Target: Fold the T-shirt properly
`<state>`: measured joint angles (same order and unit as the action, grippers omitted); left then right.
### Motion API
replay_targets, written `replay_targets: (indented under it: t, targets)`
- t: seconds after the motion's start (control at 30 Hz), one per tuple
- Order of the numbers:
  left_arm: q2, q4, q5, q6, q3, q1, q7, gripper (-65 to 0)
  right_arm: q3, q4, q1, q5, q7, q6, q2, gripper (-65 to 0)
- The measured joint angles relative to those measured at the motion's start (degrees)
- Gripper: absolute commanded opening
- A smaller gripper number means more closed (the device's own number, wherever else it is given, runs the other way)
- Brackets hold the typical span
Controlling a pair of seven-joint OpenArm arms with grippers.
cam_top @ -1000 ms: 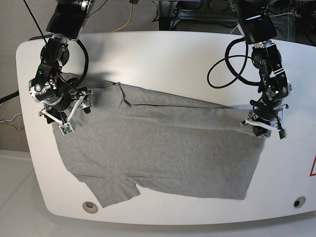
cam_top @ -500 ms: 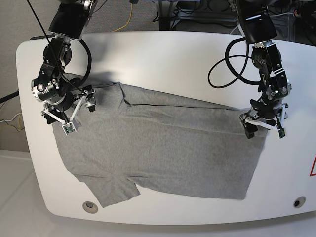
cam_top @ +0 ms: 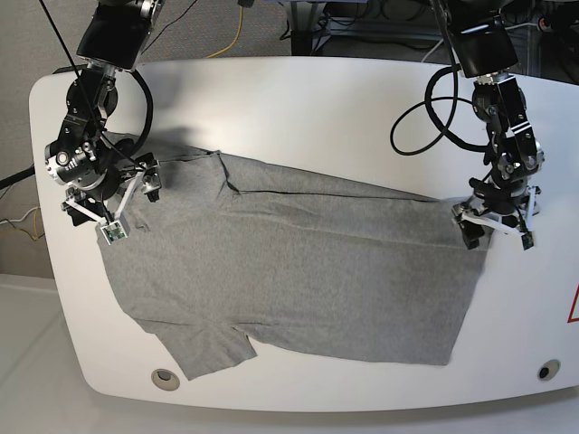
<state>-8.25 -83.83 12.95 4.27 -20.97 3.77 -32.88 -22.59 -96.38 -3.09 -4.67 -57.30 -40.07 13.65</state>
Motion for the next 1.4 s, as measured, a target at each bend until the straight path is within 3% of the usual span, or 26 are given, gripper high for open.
replay_targets:
  t: [0.27, 0.63, 0.83, 1.2, 1.4]
  targets:
    - [0.3, 0.0, -2.7, 0.1, 0.1, -0.7, -0.4, -17.0, -4.2, 0.0, 1.1, 0.0, 0.0, 0.0, -0.3, -7.7]
    - [0.2, 0.0, -2.7, 0.0, 0.0, -0.8, -0.3, -17.0, -4.2, 0.1, 3.3, 0.0, 1.0, 0.0, -0.2, -7.7]
    - [0.2, 0.0, -2.6, -4.8, -0.1, -1.3, 0.0, -17.0, -4.2, 0.2, 4.2, 0.1, 1.8, 0.0, -0.2, -7.7]
    - [0.0, 2.1, -2.6, -4.9, -1.9, -1.2, 0.1, -16.9, -4.2, 0.1, 4.6, 0.0, 1.8, 0.0, -0.2, -7.7]
    - [0.0, 7.7, -2.6, -4.9, -1.9, 0.4, 5.9, -16.9, -4.2, 0.1, 4.6, 0.0, 1.8, 0.0, -0.2, -7.8]
